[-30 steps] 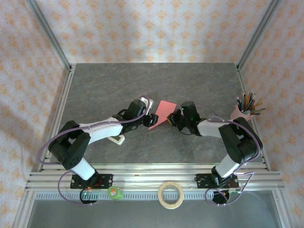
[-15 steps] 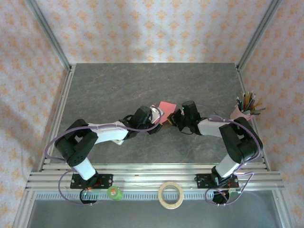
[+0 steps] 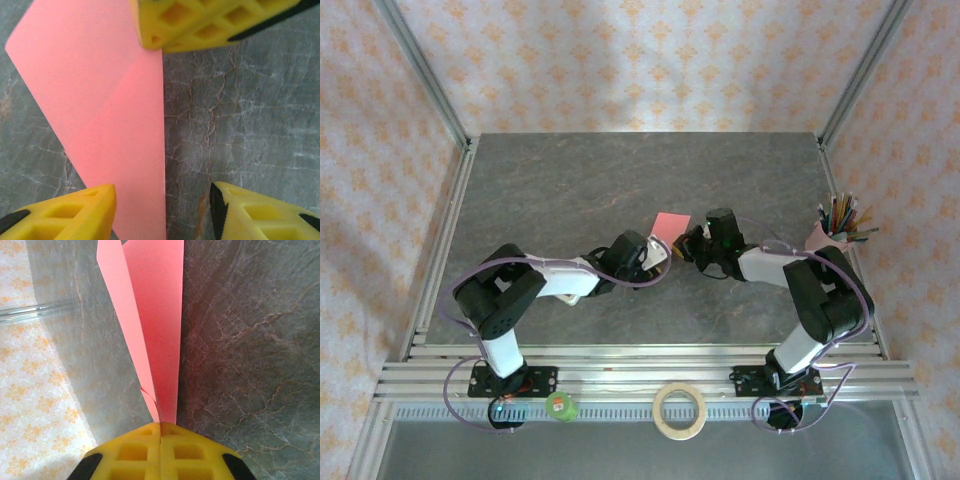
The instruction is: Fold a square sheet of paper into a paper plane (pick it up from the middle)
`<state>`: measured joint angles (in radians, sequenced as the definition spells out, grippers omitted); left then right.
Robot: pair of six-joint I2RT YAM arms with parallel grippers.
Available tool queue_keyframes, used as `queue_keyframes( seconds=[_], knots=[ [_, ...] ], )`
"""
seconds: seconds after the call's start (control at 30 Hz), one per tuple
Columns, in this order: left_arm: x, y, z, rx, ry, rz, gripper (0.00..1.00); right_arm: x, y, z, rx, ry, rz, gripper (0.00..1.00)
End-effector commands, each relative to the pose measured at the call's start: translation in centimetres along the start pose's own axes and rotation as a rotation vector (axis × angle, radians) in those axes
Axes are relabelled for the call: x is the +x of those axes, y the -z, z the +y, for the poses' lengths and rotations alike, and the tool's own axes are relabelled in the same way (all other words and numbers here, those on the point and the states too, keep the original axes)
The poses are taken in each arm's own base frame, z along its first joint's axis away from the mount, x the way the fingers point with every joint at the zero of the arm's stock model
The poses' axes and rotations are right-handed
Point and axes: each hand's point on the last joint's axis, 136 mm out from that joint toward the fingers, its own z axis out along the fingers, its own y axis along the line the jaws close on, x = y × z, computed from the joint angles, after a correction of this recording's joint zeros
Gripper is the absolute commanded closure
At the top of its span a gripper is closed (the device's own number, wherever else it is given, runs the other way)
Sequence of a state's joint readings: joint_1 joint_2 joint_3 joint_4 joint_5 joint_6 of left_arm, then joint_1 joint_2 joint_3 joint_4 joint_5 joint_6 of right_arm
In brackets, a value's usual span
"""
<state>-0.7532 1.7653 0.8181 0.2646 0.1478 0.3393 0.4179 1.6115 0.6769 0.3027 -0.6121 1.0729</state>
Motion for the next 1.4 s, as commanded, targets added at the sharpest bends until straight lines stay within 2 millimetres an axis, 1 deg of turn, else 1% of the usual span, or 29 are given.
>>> queue_keyframes(
  seconds=[0.0,0.23,0.4,0.7,0.83,0.97,1.07,1.13,1.2,1.27,1.3,1.37],
  knots=[
    [-1.1,-0.3,0.2,-0.016,-0.035,-0.033,0.47,-0.1,0.3,1.4,-0.035,0.022,0.01,0.99],
    [-1.5,-0.4,0.5,-0.038,-0.02,-0.059,0.52,0.1,0.3,1.2,-0.028,0.018,0.023,0.99],
    [-1.8,-0.5,0.8,-0.05,-0.008,-0.078,0.59,0.2,0.3,1.1,-0.024,0.018,0.028,0.99],
    [-1.2,-0.8,0.8,-0.049,0.015,-0.074,0.65,0.4,0.4,1.1,-0.025,0.016,0.035,0.99],
    [-1.1,-0.8,0.7,-0.049,0.023,-0.076,0.69,0.4,0.4,0.9,-0.022,0.015,0.036,0.99],
    [-1.1,-0.7,0.9,-0.056,0.031,-0.081,0.75,0.3,0.4,0.8,-0.02,0.013,0.037,0.98],
    [-1.1,-0.7,1.0,-0.058,0.043,-0.086,0.81,0.2,0.5,0.9,-0.023,0.011,0.034,0.93],
    [-1.1,-0.7,1.0,-0.054,0.057,-0.089,0.84,0.0,0.7,0.8,-0.025,0.014,0.026,0.85],
    [-0.9,-0.8,1.1,-0.045,0.08,-0.091,0.88,-0.4,1.0,0.6,-0.023,0.018,0.009,0.74],
    [-0.8,-0.8,1.1,-0.038,0.106,-0.093,0.9,-1.0,1.4,0.4,-0.017,0.029,-0.015,0.66],
    [-0.8,-0.7,1.1,-0.032,0.12,-0.095,0.91,-1.3,1.7,0.3,-0.013,0.033,-0.03,0.63],
    [-0.7,-0.7,1.1,-0.02,0.152,-0.103,0.93,-1.9,2.2,0.2,-0.013,0.04,-0.058,0.59]
  ],
)
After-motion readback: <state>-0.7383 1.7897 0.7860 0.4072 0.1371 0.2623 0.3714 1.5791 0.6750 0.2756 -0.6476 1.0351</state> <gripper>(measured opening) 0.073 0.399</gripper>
